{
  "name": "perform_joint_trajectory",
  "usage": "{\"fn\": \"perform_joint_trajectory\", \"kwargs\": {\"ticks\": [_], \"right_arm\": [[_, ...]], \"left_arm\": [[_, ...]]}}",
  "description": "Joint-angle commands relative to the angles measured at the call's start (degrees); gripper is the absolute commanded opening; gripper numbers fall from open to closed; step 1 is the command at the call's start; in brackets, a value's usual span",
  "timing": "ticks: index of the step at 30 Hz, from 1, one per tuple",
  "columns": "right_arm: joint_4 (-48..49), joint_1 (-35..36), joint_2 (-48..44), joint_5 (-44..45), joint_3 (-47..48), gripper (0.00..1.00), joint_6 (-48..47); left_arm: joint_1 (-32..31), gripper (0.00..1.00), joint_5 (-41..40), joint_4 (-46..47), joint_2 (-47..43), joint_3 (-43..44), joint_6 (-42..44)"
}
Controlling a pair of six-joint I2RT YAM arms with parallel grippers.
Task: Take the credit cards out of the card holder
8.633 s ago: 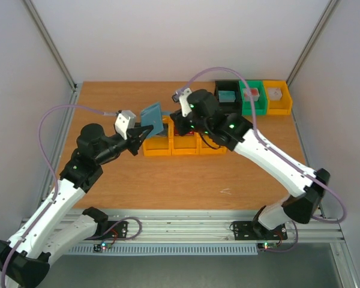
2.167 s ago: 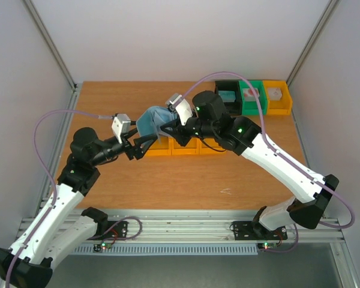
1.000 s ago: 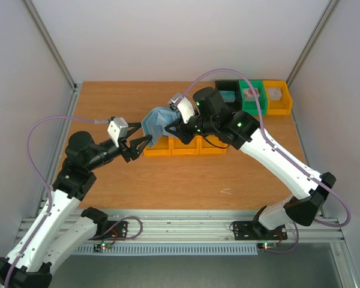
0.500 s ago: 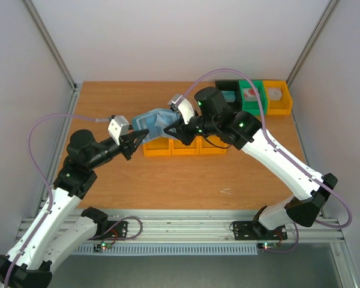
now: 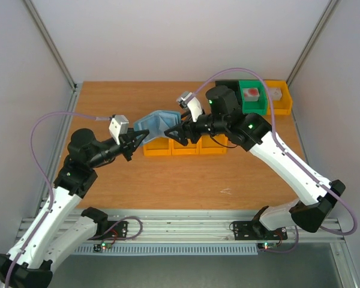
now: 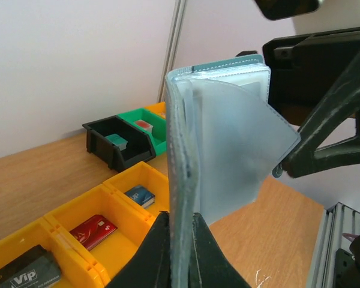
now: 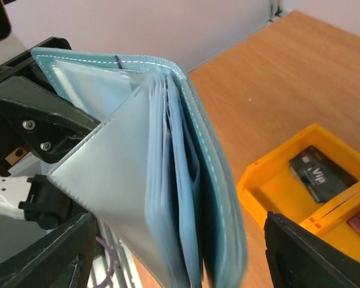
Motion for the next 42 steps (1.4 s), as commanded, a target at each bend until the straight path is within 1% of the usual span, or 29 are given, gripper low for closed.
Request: {"fn": "perform_joint_trajectory", "kwargs": {"ticks": [1, 3, 8, 14, 16, 18, 19, 20, 21, 24, 26, 27, 28, 29, 30, 33, 34, 36, 39, 42], "right_arm": [[2.59, -0.31, -2.02, 1.11, -1.52, 0.79, 1.57], [3.08, 0.36, -1.96, 0.37, -2.06, 0.82, 0.87], [6.97, 2.47, -3.04, 6.86, -5.04, 0.93, -0.05], [10.46, 3.47, -0.40, 14.92, -4.82, 0.93, 0.29], [11.21, 3.49, 0.36, 15.37, -4.46, 0.92, 0.72], [12.33, 2.78, 0.21, 12.83, -4.83, 0.90, 1.16], [12.87, 1.68, 0.14, 8.97, -5.01, 0.86, 1.86], [13.09, 0.56, 0.22, 5.34, -5.04, 0.80, 2.95], [13.18, -0.43, 0.32, 2.23, -4.98, 0.75, 3.77], [11.75, -1.96, 0.33, -3.87, -4.28, 0.53, 3.70], [11.64, -2.62, -0.24, -7.46, -4.55, 0.36, 3.37], [11.38, -2.75, -0.46, -8.90, -4.60, 0.22, 2.94], [10.69, -2.86, -0.63, -9.85, -4.42, 0.11, 2.68], [10.04, -3.05, -0.70, -10.41, -4.38, 0.03, 2.49], [9.72, -3.38, -0.89, -11.16, -4.37, 0.01, 2.55], [9.68, -5.33, -1.88, -14.40, -5.12, 0.01, 3.33], [9.68, -5.90, -2.31, -15.58, -5.21, 0.01, 3.41], [8.87, -6.51, -2.70, -17.30, -4.87, 0.01, 3.03], [6.41, -6.62, -2.58, -18.52, -3.53, 0.01, 1.66], [5.37, -6.63, -2.55, -19.49, -2.82, 0.01, 1.31]], "left_arm": [[0.16, 0.00, -2.10, 2.35, -0.11, 0.54, -2.72], [0.16, 0.00, -3.05, 3.21, 0.61, 0.76, -4.11], [0.16, 0.00, -2.27, 4.45, 1.02, 0.91, -5.18], [0.07, 0.00, -0.67, 5.81, 1.03, 0.18, -5.97], [0.07, 0.00, 0.60, 5.79, 0.80, 0.01, -6.55], [0.07, 0.00, 1.94, 5.78, 0.49, -0.10, -6.81], [0.07, 0.00, 2.58, 5.78, 0.28, -0.14, -6.79], [0.11, 0.00, 3.58, 5.78, 0.09, -0.41, -6.63], [0.08, 0.00, 4.73, 7.80, -0.01, -0.67, -6.39], [0.07, 0.00, 7.09, 9.71, -0.15, -1.23, -6.74], [0.07, 0.00, 8.31, 10.35, -0.14, -1.58, -7.26], [0.07, 0.00, 8.93, 10.57, -0.21, -1.70, -7.36], [0.07, 0.00, 9.34, 10.75, -0.25, -1.79, -7.43], [0.03, 0.00, 9.65, 10.79, -0.34, -1.77, -7.50], [0.07, 0.01, 9.87, 10.90, -0.40, -1.73, -7.58], [0.10, 0.18, 9.58, 11.60, -1.00, -1.22, -8.12], [0.08, 0.21, 9.60, 12.10, -1.29, -1.21, -8.30], [0.15, 0.23, 9.70, 11.92, -1.73, -1.11, -7.64], [0.16, 0.23, 9.49, 9.73, -2.43, -1.19, -4.74], [0.14, 0.23, 6.46, 8.89, -2.47, -1.37, -2.60]]}}
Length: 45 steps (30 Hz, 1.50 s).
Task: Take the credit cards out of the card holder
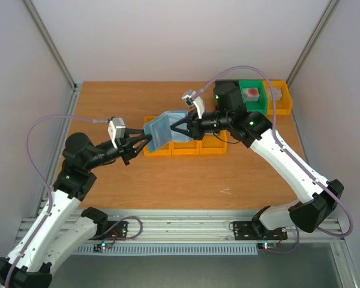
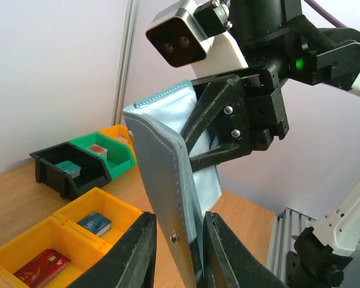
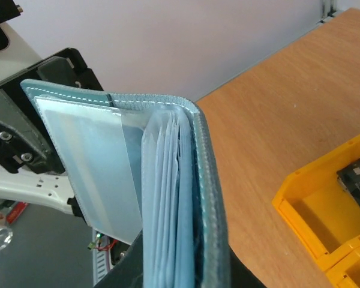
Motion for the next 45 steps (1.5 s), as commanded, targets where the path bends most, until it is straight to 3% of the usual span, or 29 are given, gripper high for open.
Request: {"fn": "perform_joint_trajectory", "kwargs": {"ticks": [1, 5, 10, 22, 30, 36, 41, 45], "right_arm": [[-1.83, 0.03, -1.58, -4.83, 2.61, 0.01, -0.91], [-1.58, 0.02, -1.44, -5.71, 3.01, 0.01, -0.37], [-0.56, 0.00, -0.74, -6.01, 3.55, 0.01, 1.40], [1.32, 0.28, 1.48, -0.80, 4.09, 0.01, 4.32], [-0.76, 0.99, 1.33, 7.39, 4.13, 0.01, 4.16], [-0.81, 2.17, 1.55, 9.68, 4.59, 0.01, 4.12], [-0.18, 2.38, 2.08, 14.25, 4.89, 0.01, 6.75], [0.51, 4.15, 3.74, 17.85, 5.94, 0.01, 8.42]], "left_arm": [[0.04, 0.22, -3.36, 1.24, -0.69, 0.20, 3.88], [0.05, 0.22, -7.36, 0.66, -0.52, 0.23, 6.03], [-0.12, 0.25, -5.57, 1.47, -0.19, -0.06, 6.35], [-1.18, 0.57, -5.98, 2.01, 1.68, 0.14, 2.90], [-1.18, 0.77, -1.51, -0.77, 1.49, 1.16, -1.87], [-1.37, 0.79, -5.28, 1.23, 4.79, 1.89, -7.75], [-5.17, 0.82, -8.49, 0.32, 6.67, 3.44, -5.11], [-8.44, 0.95, -17.37, -2.28, 9.26, 5.72, -0.42]]}}
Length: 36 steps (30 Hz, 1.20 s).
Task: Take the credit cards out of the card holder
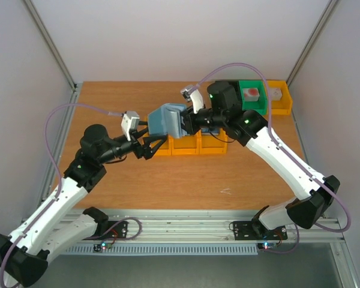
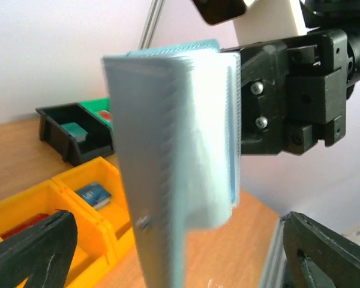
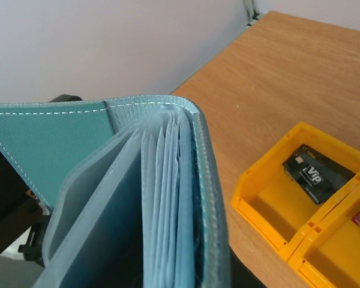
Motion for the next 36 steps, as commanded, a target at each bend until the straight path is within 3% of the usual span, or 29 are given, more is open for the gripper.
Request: {"fn": "perform_joint_trajectory", "kwargs": {"ticks": [1, 9, 24, 33, 36], "right_arm": [[1.44, 2.43, 2.36, 5.91, 3.38, 0.01, 2.72], [0.78, 4.84, 4.15, 8.83, 5.71, 0.01, 2.85], [-0.81, 6.43, 6.29, 8.56, 8.54, 0.01, 0.86], [0.90, 6.43, 4.85, 2.84, 7.31, 0.01, -0.63], [1.08, 6.20, 4.10, 1.47, 6.63, 0.01, -1.35]], "left_arm": [[-2.85, 0.99, -10.30, -0.99, 2.42, 4.42, 5.16], [-3.39, 0.99, -20.15, -3.82, 5.52, 6.65, 6.54], [-3.43, 0.98, -16.60, -2.01, 6.35, 6.11, 5.34], [-3.41, 0.58, -15.54, -2.42, 5.66, 5.51, 5.52], [-3.34, 0.39, -15.18, -2.58, 5.16, 5.25, 5.39]]}}
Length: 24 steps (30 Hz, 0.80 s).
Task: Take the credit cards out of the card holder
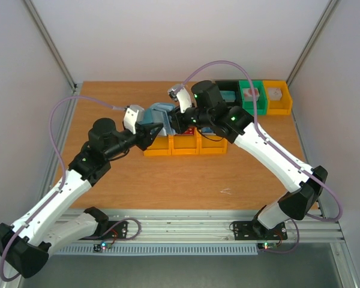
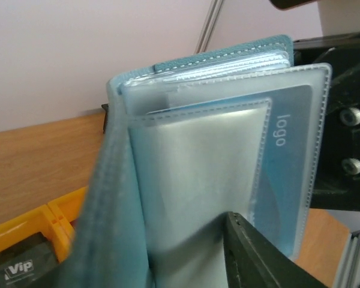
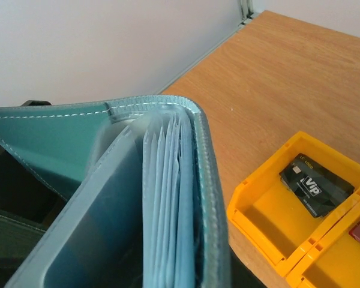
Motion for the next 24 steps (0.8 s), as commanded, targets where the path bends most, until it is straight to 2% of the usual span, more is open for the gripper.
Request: {"fn": "perform_joint_trajectory", "kwargs": {"ticks": [1, 6, 9, 16, 21, 24], "right_arm": [[2.45, 0.59, -2.64, -7.13, -0.12, 0.01, -1.60], [2.87, -1.26, -4.44, -9.11, -2.66, 0.01, -1.68], [2.34, -2.62, -5.32, -10.37, -3.85, 0.08, -1.82], [-4.76, -7.32, -8.58, -10.62, -4.81, 0.61, -5.97], [-12.53, -7.99, -9.64, -13.93, -3.06, 0.95, -12.09], [-12.09, -7.96, -9.79, -15.03, -3.83, 0.98, -12.64]], "left_arm": [[-0.09, 0.32, 0.34, 2.01, -0.95, 0.04, 0.17], [0.01, 0.02, 0.52, 1.43, -2.23, -0.39, 0.16], [0.18, 0.00, 0.28, 0.57, -2.72, -0.57, 0.08], [0.35, 0.00, -2.55, -1.41, -3.29, -0.75, 1.15], [0.35, 0.00, -4.26, -1.97, -3.73, -0.71, 7.09], [0.35, 0.00, -4.12, -1.63, -3.96, -0.58, 8.76]]}}
